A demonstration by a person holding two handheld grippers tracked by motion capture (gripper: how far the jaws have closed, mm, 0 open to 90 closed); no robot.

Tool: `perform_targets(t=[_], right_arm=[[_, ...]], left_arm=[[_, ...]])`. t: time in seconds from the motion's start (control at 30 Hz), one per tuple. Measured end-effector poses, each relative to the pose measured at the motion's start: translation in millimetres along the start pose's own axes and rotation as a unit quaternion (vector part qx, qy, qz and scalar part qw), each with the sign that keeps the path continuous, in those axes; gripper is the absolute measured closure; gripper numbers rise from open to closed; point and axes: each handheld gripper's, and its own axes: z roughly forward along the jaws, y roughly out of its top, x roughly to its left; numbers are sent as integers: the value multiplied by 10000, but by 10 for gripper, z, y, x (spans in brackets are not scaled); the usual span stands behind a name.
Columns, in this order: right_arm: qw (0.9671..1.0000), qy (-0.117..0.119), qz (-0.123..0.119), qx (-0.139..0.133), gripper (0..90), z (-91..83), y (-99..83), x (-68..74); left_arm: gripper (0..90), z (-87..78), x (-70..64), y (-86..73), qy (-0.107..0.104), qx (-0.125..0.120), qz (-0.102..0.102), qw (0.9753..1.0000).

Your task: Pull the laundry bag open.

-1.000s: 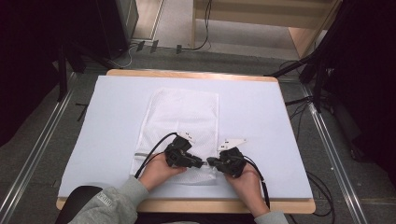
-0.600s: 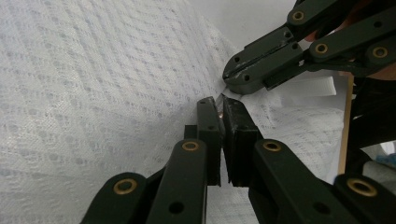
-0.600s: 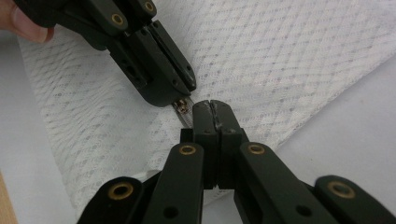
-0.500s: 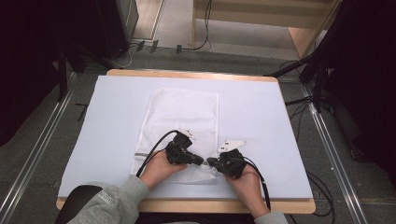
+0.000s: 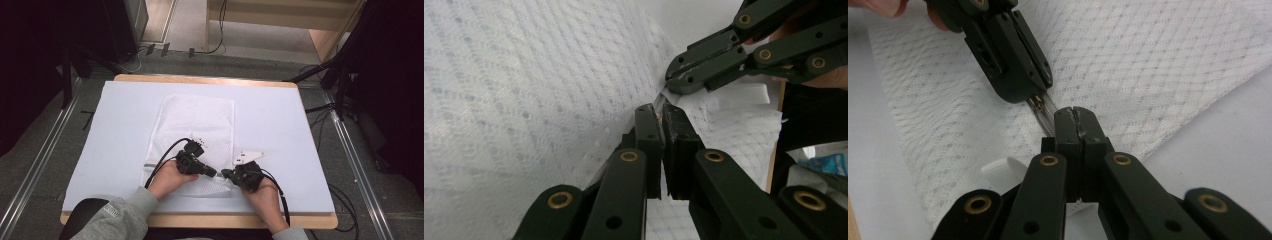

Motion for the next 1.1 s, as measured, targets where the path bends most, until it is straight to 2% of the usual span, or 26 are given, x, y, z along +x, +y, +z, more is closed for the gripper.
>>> perform_targets(t=[0.1, 0.23, 0.47, 0.7, 0.87, 1.0, 1.1], right_arm=[[10000, -12, -27, -8, 900, 1, 0, 2], [10000, -2, -16, -13, 900, -1, -3, 0], [10000, 20, 19, -52, 900, 1, -11, -8], [10000, 56, 29, -56, 900, 0, -14, -17], [10000, 51, 43, -50, 900, -3, -17, -13], [10000, 56, 33, -50, 900, -3, -17, -17], [10000, 66, 17, -58, 900, -2, -17, -22]], left_arm=[[884, -47, 42, -20, -65, 11, -91, 9999], [883, -121, 51, -49, -89, 44, -58, 9999], [883, -245, 124, -85, -151, 22, -150, 9998], [883, -268, 96, -95, -36, 64, -36, 10000], [883, -331, 131, -105, -86, 24, -164, 9998], [883, -386, 129, -123, -6, -11, -106, 9999], [883, -384, 109, -129, 26, 50, -28, 10000]])
